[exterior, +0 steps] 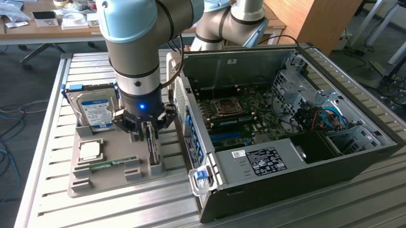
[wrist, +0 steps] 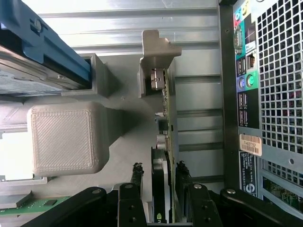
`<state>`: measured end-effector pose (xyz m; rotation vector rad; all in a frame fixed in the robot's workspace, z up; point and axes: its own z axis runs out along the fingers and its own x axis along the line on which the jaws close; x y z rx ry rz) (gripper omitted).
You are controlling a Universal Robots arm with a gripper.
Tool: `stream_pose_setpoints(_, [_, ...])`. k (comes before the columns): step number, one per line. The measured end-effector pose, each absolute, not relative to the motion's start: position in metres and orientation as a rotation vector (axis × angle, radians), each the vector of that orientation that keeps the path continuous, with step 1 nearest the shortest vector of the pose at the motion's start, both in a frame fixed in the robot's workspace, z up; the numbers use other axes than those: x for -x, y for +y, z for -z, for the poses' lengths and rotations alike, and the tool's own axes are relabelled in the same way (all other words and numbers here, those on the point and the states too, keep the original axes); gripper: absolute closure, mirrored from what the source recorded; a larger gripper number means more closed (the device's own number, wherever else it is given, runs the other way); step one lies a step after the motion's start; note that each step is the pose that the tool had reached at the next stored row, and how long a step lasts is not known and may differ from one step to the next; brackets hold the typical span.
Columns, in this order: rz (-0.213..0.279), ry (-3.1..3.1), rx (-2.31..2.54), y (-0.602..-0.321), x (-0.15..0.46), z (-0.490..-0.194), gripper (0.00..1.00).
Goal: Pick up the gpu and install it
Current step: 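Pick up the gpu and move the gpu toward the slot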
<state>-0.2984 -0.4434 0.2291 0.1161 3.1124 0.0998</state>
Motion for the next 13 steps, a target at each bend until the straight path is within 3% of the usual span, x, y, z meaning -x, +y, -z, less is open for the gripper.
stream_pose_setpoints(13, [-0.100,3.112,-0.116,-0.4433,0.2989,-0.2278,0.58])
